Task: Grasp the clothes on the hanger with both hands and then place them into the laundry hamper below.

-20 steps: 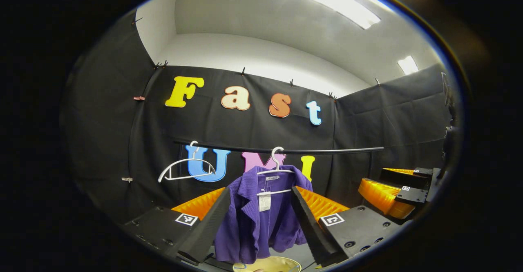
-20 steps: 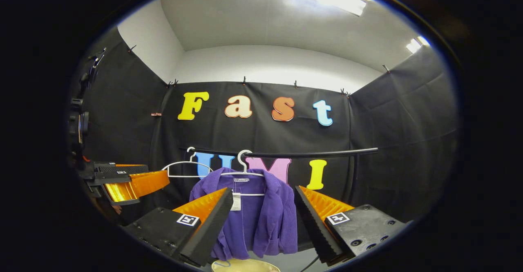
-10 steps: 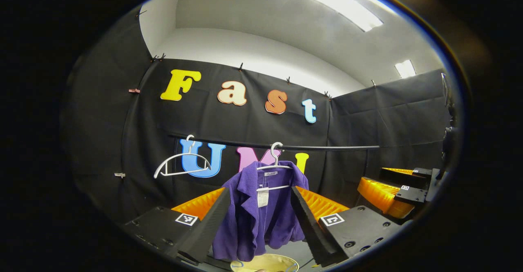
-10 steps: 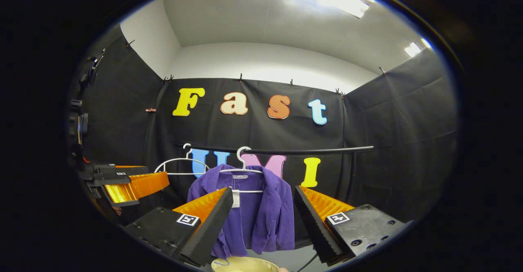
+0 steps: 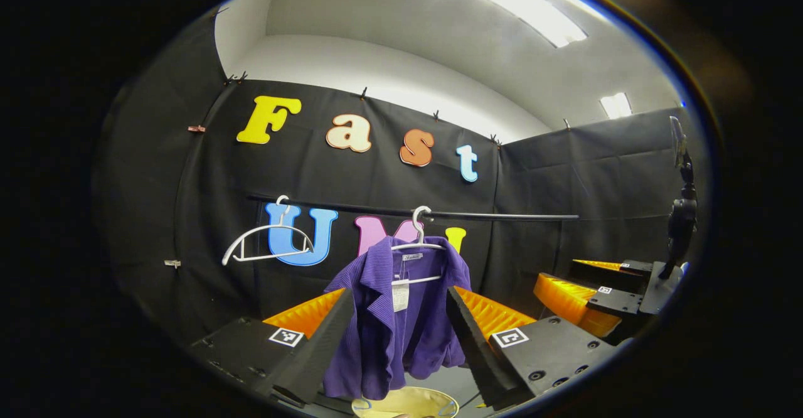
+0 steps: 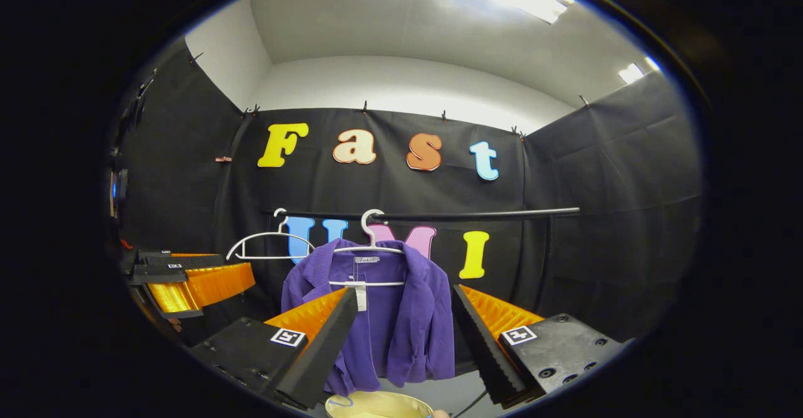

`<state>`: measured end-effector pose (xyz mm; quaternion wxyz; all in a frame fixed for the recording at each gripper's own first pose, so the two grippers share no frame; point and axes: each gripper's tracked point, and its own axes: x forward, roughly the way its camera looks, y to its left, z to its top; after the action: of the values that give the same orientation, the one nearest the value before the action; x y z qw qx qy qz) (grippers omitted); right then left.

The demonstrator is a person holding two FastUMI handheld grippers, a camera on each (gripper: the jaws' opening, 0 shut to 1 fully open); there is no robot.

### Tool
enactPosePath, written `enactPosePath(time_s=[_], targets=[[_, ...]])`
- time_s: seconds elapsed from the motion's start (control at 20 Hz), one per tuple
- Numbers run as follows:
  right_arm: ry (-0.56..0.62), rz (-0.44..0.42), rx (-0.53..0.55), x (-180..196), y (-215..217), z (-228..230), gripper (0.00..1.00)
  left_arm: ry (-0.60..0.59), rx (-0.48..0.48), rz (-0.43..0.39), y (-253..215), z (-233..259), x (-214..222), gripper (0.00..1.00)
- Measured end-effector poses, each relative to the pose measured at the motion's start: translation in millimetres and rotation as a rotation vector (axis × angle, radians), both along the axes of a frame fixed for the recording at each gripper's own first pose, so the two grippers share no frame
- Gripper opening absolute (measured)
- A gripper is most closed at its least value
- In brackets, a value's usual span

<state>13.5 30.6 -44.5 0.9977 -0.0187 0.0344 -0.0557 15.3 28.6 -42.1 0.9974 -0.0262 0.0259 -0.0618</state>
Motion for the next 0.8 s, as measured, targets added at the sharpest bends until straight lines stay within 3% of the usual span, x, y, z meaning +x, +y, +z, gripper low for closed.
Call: enactPosePath(time_s=[0.2,0.45,0.8], targets=[[-0.038,0.056,0.021,41.4,-10.1,-16.5,0.97,-0.011,0.014,0.017,-9.8,-19.1,30.3,0.93],[-0.035,0.136,0.061,106.2,-36.1,-60.6,0.97,-0.049,0.010,0.096,-26.2,-46.6,83.7,0.93],[0.049,0.202,0.130,176.9,-68.0,-144.2,0.98,-0.041,0.038,0.235,-37.5,-88.0,140.2,0.93]])
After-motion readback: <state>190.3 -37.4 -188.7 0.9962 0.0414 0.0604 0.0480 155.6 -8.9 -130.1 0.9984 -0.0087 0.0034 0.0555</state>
